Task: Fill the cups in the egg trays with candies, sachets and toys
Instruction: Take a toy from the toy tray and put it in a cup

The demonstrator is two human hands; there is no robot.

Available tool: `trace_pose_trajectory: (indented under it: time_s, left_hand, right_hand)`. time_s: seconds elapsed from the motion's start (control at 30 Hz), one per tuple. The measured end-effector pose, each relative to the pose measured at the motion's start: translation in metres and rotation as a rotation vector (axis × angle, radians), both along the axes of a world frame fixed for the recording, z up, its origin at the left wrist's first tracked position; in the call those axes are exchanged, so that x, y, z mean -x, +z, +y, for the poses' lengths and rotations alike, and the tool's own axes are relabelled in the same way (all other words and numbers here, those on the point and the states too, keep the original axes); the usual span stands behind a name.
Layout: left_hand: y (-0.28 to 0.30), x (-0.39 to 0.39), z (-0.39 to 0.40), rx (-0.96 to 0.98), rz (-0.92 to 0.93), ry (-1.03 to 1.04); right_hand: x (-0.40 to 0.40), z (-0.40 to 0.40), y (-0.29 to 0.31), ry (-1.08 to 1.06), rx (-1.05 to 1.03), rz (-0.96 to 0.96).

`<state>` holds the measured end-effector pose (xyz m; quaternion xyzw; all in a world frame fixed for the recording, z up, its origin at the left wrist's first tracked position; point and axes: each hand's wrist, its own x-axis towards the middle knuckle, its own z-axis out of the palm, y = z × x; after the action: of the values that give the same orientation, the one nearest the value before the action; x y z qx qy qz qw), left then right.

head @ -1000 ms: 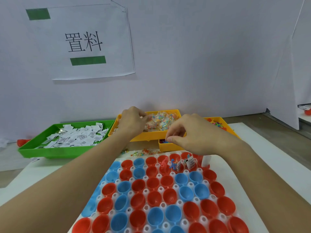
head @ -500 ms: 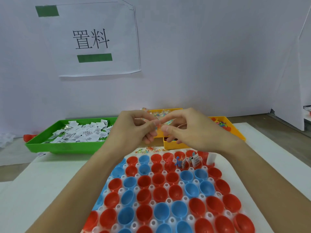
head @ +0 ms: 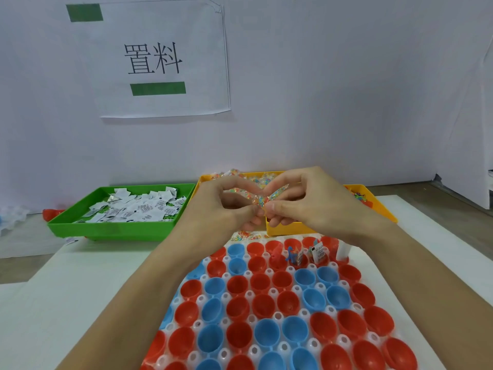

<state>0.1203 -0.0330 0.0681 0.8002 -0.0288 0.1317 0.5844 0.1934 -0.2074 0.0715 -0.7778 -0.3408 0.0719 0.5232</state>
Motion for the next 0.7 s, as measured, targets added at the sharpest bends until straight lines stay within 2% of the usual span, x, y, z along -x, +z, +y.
trace_pose_trajectory:
  time_s: [0.47,0.7]
  left_hand:
    - [-0.0023,-0.0034,-0.0025,-0.008,-0.072,-0.011]
    - [-0.0022,-0.003,-0.0008,-0.034,-0.112,0.048]
  right_hand:
    - [0.0025,-0.0003,0.0028,0.029,-0.046,0.024]
    - [0.0042,0.0015,0.003,0.032,-0.07,0.049]
